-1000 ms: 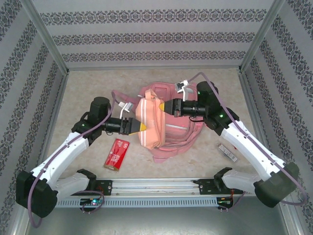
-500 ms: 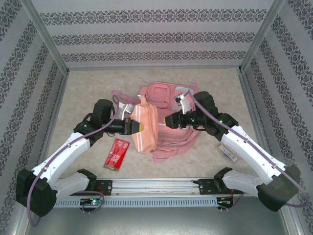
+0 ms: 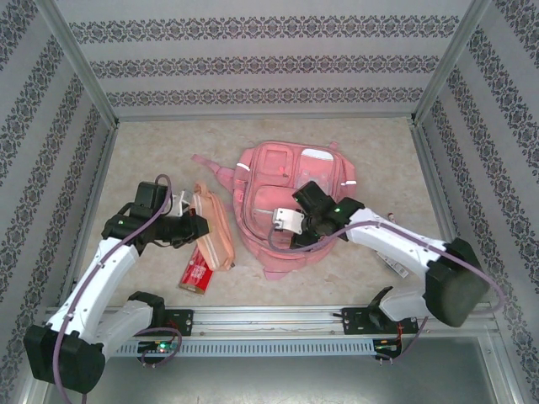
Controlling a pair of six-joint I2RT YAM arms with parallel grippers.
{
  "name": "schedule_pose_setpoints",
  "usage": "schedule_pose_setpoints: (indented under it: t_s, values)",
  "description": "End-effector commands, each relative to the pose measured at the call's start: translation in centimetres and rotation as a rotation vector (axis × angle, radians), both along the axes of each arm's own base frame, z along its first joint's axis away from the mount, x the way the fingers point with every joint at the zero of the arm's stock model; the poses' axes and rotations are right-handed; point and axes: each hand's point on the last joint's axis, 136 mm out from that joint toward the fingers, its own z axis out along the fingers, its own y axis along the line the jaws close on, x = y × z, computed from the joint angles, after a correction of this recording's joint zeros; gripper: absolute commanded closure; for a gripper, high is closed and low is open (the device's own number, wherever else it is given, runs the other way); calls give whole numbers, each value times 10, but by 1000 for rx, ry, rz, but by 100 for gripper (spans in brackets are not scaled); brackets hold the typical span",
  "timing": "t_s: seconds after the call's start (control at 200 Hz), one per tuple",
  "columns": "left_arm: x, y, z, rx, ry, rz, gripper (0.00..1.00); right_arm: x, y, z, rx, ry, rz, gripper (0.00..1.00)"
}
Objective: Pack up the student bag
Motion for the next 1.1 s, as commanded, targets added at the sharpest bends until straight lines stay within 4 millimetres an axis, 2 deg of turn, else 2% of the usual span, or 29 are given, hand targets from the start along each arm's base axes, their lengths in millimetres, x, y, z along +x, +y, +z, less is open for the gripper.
schedule_pose_setpoints:
  t_s: [0.0, 0.08, 0.135, 0.245, 0.325, 0.415, 0.485, 0.55, 0.685, 0.809, 0.949, 1.094]
  values:
    - [-9, -8, 1, -95, 78, 22, 100, 28, -9, -12, -110, -111, -10, 46]
    - [-7, -15, 6, -159, 95, 31, 100, 36, -8, -21, -146, -132, -19, 58]
    - [-4, -18, 10, -195, 96, 37, 100, 42, -10, -23, -172, -157, -35, 73]
    - [-2, -20, 17, -224, 90, 51, 100, 45, -1, -4, -102, -181, -51, 100]
    - [1, -21, 21, -243, 84, 69, 100, 44, 9, 21, 23, -199, -61, 100]
    - [7, -23, 28, -278, 65, 94, 100, 44, 21, 59, 234, -201, -93, 100]
    - [15, -27, 35, -303, 31, 115, 100, 48, 23, 85, 378, -169, -143, 100]
    - [24, -27, 38, -308, 10, 150, 100, 55, 20, 101, 450, -148, -192, 100]
    - [43, -24, 41, -288, -41, 236, 100, 65, 21, 117, 544, -58, -257, 100]
    - [57, -34, 45, -291, -91, 272, 100, 72, 27, 126, 603, -1, -289, 100]
    - [58, -50, 23, -299, -65, 338, 100, 79, 30, 147, 663, 10, -309, 100]
    - [63, -64, -2, -328, -44, 362, 100, 77, 32, 169, 723, 20, -296, 100]
